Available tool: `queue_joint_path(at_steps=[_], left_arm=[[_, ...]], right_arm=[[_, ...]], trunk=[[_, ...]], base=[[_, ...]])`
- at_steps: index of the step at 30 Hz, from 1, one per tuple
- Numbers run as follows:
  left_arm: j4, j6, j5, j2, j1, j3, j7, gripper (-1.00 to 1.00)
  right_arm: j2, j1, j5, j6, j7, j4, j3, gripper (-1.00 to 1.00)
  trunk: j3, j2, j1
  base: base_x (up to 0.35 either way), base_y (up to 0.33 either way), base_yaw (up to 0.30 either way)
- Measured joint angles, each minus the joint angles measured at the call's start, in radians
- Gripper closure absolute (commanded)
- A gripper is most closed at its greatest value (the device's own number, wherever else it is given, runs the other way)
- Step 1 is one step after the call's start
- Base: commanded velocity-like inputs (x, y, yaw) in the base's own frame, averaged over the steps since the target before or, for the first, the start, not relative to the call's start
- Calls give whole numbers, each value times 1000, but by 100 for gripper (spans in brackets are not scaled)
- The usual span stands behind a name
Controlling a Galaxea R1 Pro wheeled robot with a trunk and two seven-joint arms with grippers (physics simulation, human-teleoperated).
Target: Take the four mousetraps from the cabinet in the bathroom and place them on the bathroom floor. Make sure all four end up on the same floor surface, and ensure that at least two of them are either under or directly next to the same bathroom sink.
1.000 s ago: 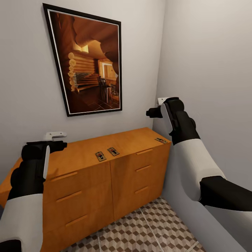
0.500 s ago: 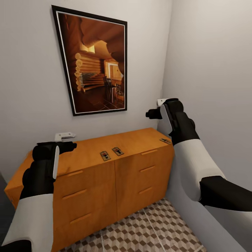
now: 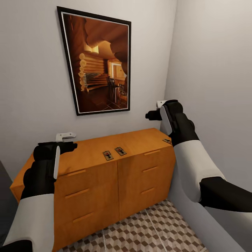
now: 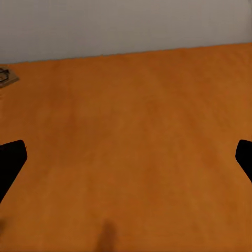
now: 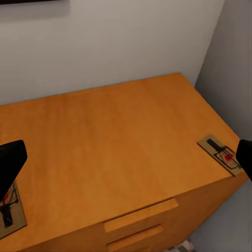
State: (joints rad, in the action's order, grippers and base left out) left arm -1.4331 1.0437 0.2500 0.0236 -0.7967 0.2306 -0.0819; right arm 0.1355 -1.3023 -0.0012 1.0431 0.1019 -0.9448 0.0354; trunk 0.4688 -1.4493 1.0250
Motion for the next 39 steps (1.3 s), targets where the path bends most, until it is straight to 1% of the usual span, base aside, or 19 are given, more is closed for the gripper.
queue_joint_path(at_steps=[9,22,27,32,39], left_arm=[[2,0,2,1,0,1,0,-100],[3,0,2,1,0,1,0,-100],[3,0,2,1,0,1,0,-100],[3,0,1,1,0,1,-1,-100],[3,0,-1,2,0,1,-1,-100]], right_arm=[[-1,1,6,0,3,0,0,-100],[-3,1,9,0,5,1,0,-100],[-12,1,8,0,5,1,0,-100],[-21,1,8,0,5,0,0,-100],[-23,1,8,0,5,0,1,-100]], trunk=[[0,0,0],[0,0,0],[0,0,0],[0,0,0],[0,0,0]], base=[[0,-56,4],[0,-245,0],[0,-209,0],[0,-76,0],[0,-24,0]])
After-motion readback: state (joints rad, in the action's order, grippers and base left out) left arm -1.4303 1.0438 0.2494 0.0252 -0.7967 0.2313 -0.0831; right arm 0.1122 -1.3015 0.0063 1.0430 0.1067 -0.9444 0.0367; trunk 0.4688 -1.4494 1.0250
